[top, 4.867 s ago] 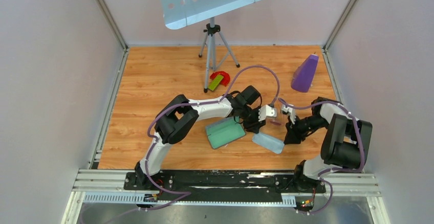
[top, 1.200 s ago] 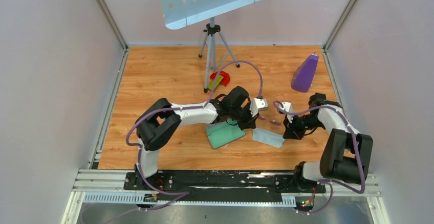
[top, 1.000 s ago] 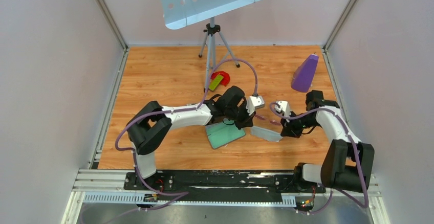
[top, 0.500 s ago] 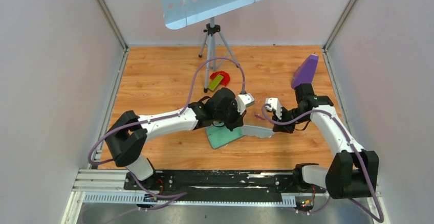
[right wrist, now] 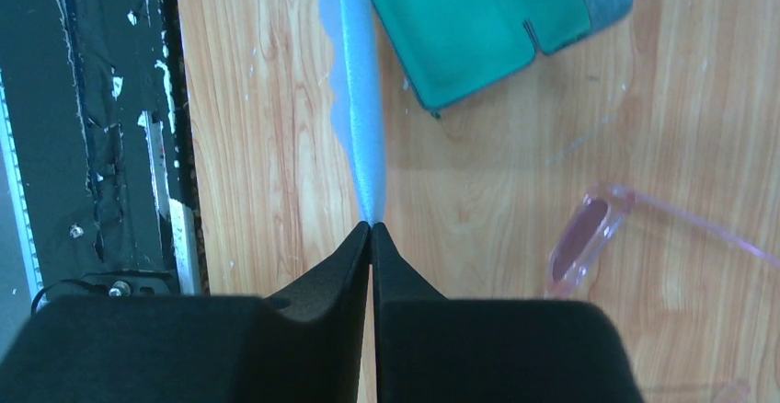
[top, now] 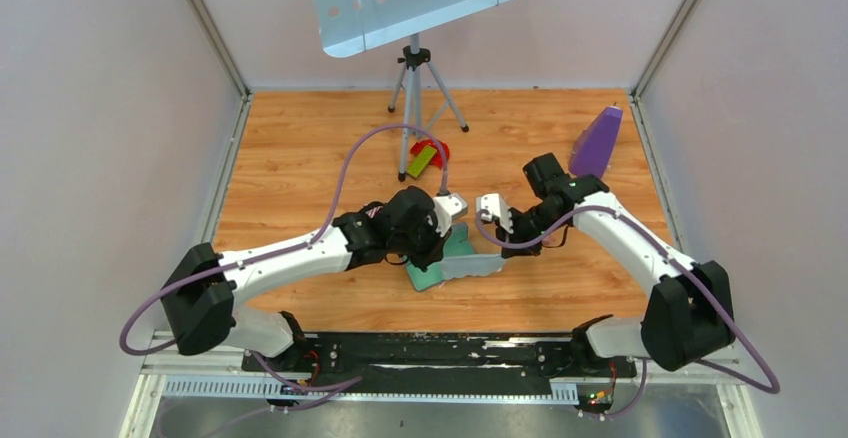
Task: Organize the sunglasses
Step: Place the glasses cleaning cloth in the sunglasses case.
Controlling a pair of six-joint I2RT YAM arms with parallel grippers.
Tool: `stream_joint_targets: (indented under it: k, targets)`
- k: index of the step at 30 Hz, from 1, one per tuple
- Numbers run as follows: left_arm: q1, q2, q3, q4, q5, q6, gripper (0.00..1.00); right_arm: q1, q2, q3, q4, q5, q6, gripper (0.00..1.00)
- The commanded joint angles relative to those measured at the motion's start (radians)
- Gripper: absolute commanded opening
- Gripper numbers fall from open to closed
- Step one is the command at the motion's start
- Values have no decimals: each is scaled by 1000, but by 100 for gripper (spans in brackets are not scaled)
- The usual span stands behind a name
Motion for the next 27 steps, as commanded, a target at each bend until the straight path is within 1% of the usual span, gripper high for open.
stream_joint_targets:
  k: [1, 7, 10, 18, 24, 27]
  targets:
    - [-7, -88, -60, -91, -58, -57, 0, 74, 72, 47, 24, 25, 58, 7]
    - [-7, -184, -148, -113, -81, -106, 0, 159, 132, 70, 55, 42, 80, 7]
    - [-6, -202, -179, -113, -87, -120, 0, 190, 162, 72, 77, 51, 98, 7]
    - [-7, -161, -210, -100, -104, -116, 0, 222, 245, 75, 166, 92, 146, 7]
    - [-7, -118, -219, -72, -138, -116, 0, 222, 307, 93, 213, 120, 162, 6]
    - [-6, -107, -224, -59, -181, -124, 0, 222, 326, 102, 236, 132, 175, 6]
